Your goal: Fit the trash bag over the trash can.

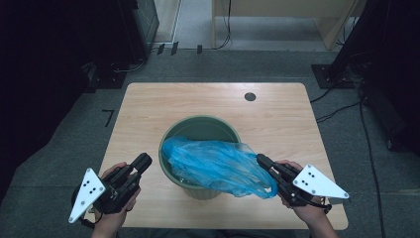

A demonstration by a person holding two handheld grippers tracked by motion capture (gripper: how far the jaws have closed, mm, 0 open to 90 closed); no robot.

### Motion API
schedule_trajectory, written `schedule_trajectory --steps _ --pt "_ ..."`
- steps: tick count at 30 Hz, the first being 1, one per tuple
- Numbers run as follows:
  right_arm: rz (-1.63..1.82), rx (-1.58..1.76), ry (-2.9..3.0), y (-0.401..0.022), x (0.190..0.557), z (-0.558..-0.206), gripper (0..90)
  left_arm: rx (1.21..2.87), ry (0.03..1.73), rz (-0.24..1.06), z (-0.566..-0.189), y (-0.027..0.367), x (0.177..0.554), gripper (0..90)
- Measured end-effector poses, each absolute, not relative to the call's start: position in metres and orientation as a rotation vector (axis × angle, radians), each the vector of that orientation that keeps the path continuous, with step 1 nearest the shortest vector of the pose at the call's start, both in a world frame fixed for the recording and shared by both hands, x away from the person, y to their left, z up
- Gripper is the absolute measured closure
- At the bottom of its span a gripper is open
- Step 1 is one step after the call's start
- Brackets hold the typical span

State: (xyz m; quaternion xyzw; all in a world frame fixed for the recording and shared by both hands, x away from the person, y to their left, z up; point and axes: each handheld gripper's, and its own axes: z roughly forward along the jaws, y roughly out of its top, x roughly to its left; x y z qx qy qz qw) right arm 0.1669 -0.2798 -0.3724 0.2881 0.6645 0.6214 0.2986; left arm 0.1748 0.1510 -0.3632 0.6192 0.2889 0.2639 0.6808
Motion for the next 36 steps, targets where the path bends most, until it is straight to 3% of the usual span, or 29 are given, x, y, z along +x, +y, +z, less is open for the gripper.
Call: schedule_trajectory --steps 2,11,13,16,18,21,24,28,36 --pt "1.66 0.759 1.758 -0.28 0.162 -0.371 90.0 1.395 0.624 0.573 -0.36 0.142 0.17 66.1" --pt "1.698 0.75 1.732 -0.268 0.156 -0.366 90.0 1.456 0.503 0.58 -0.352 0.072 0.135 36.4" --pt "1.704 0.737 1.743 -0.263 0.154 -0.366 90.0 1.516 0.48 0.623 -0.355 0.058 0.13 26.0" --pt "1.693 0.703 1.77 -0.255 0.152 -0.368 90.0 1.595 0.477 0.698 -0.366 0.046 0.13 20.9" --pt "1.685 0.691 1.778 -0.253 0.15 -0.37 90.0 1.625 0.511 0.73 -0.372 0.046 0.133 26.4" --pt "1.671 0.685 1.782 -0.255 0.149 -0.372 90.0 1.606 0.525 0.726 -0.375 0.059 0.138 57.9" --pt "1.653 0.71 1.777 -0.262 0.153 -0.377 90.0 1.554 0.577 0.668 -0.375 0.081 0.145 75.2" --pt "1.62 0.755 1.783 -0.271 0.161 -0.388 90.0 1.485 0.626 0.597 -0.376 0.106 0.154 82.5" --pt "1.565 0.748 1.803 -0.277 0.166 -0.398 90.0 1.437 0.591 0.423 -0.377 0.144 0.164 86.0"
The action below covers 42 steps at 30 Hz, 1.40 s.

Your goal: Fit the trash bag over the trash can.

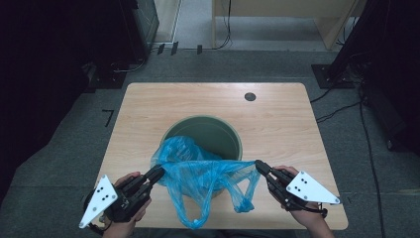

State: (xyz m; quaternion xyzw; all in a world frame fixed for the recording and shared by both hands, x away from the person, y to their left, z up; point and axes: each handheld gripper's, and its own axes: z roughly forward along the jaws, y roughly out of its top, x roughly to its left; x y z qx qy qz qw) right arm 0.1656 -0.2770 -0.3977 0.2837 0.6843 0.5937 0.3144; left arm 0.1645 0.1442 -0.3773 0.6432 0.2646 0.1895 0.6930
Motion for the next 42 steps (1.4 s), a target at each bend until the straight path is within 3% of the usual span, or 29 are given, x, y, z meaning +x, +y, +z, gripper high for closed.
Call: schedule_trajectory --steps 5,9,14,19,28,33,42 --pt "1.597 0.703 1.8 -0.284 0.163 -0.395 90.0 1.416 0.468 0.248 -0.385 0.16 0.159 86.0" --pt "1.674 0.597 1.841 -0.291 0.156 -0.391 90.0 1.446 0.404 0.208 -0.393 0.165 0.154 84.5" --pt "1.57 0.532 1.94 -0.29 0.158 -0.398 90.0 1.497 0.525 0.346 -0.408 0.164 0.164 80.7" --pt "1.514 0.644 1.871 -0.284 0.168 -0.407 90.0 1.397 0.679 0.403 -0.412 0.168 0.177 75.6" --pt "1.529 0.757 1.753 -0.276 0.185 -0.4 90.0 1.368 0.793 0.522 -0.396 0.161 0.192 77.9" --pt "1.529 0.742 1.747 -0.266 0.189 -0.394 90.0 1.411 0.683 0.57 -0.383 0.139 0.174 59.0" --pt "1.546 0.736 1.729 -0.262 0.186 -0.388 90.0 1.402 0.58 0.624 -0.346 0.116 0.13 44.1"
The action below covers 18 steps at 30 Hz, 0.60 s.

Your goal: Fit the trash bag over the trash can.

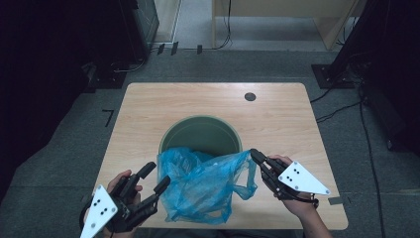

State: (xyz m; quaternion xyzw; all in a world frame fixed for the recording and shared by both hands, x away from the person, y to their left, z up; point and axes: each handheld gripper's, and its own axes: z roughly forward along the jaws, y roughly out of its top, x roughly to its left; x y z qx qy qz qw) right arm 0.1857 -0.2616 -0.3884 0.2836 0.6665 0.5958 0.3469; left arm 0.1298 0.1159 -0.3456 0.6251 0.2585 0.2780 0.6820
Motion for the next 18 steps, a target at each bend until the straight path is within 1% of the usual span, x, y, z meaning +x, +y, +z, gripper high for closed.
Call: schedule_trajectory --steps 2,3,6,8,9,12,13,15,16,18 --pt "1.54 0.741 1.727 -0.261 0.186 -0.388 90.0 1.449 0.528 0.591 -0.344 0.108 0.122 42.4" --pt "1.536 0.748 1.725 -0.261 0.187 -0.389 90.0 1.49 0.504 0.584 -0.345 0.103 0.12 39.1" --pt "1.526 0.754 1.723 -0.26 0.187 -0.39 90.0 1.659 0.415 0.695 -0.358 0.08 0.108 30.5" --pt "1.521 0.757 1.723 -0.26 0.187 -0.39 90.0 1.722 0.397 0.737 -0.369 0.072 0.108 30.3" --pt "1.519 0.759 1.721 -0.26 0.187 -0.39 90.0 1.736 0.4 0.743 -0.372 0.071 0.11 33.4" --pt "1.518 0.768 1.715 -0.262 0.187 -0.39 90.0 1.737 0.41 0.712 -0.378 0.077 0.116 59.9" --pt "1.516 0.767 1.712 -0.262 0.188 -0.39 90.0 1.736 0.414 0.707 -0.378 0.08 0.119 67.3" --pt "1.518 0.775 1.714 -0.262 0.188 -0.39 90.0 1.722 0.443 0.691 -0.377 0.085 0.125 76.2" --pt "1.519 0.776 1.714 -0.261 0.188 -0.39 90.0 1.699 0.455 0.666 -0.375 0.09 0.13 78.9" --pt "1.515 0.772 1.713 -0.259 0.188 -0.39 90.0 1.661 0.485 0.612 -0.372 0.098 0.137 79.6"
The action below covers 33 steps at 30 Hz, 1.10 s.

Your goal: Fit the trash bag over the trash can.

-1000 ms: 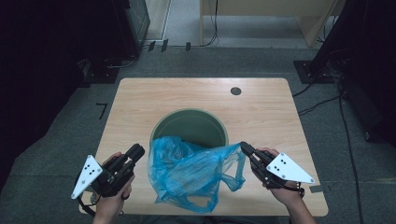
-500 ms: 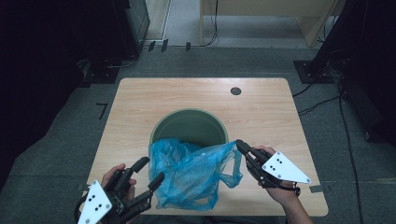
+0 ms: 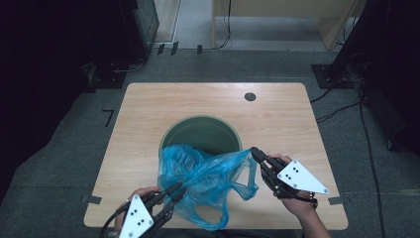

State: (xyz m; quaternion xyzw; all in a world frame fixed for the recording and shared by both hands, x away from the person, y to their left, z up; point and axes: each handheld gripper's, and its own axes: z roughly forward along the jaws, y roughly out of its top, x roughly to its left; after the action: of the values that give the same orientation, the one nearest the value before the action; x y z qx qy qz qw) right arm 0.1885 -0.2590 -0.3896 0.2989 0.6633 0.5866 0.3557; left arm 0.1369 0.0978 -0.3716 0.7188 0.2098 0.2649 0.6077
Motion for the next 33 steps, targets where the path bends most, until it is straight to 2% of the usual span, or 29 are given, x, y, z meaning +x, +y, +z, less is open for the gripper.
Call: schedule_trajectory --steps 3,5,9,11,15,19,22,24,27,30,33 --pt "1.498 0.775 1.714 -0.256 0.189 -0.39 90.0 1.602 0.557 0.598 -0.372 0.111 0.152 80.7" --pt "1.492 0.784 1.716 -0.255 0.191 -0.391 90.0 1.603 0.618 0.654 -0.378 0.117 0.164 83.3" --pt "1.477 0.776 1.73 -0.249 0.193 -0.391 90.0 1.555 0.694 0.576 -0.383 0.125 0.179 86.0" --pt "1.467 0.778 1.734 -0.246 0.195 -0.391 90.0 1.507 0.735 0.507 -0.38 0.132 0.19 85.0" --pt "1.458 0.783 1.725 -0.244 0.199 -0.389 90.0 1.417 0.813 0.471 -0.375 0.145 0.207 78.2" --pt "1.456 0.814 1.706 -0.247 0.204 -0.383 90.0 1.42 0.866 0.514 -0.377 0.153 0.224 85.7" --pt "1.452 0.841 1.698 -0.248 0.208 -0.381 90.0 1.404 0.863 0.49 -0.376 0.154 0.225 86.8" --pt "1.469 0.848 1.691 -0.249 0.208 -0.38 90.0 1.421 0.809 0.493 -0.368 0.151 0.216 80.9" --pt "1.471 0.843 1.684 -0.248 0.207 -0.38 90.0 1.445 0.73 0.51 -0.357 0.141 0.2 60.1" --pt "1.473 0.841 1.682 -0.247 0.207 -0.38 90.0 1.456 0.638 0.488 -0.345 0.127 0.184 49.9" --pt "1.477 0.84 1.682 -0.245 0.206 -0.381 90.0 1.502 0.526 0.487 -0.337 0.112 0.166 44.1"
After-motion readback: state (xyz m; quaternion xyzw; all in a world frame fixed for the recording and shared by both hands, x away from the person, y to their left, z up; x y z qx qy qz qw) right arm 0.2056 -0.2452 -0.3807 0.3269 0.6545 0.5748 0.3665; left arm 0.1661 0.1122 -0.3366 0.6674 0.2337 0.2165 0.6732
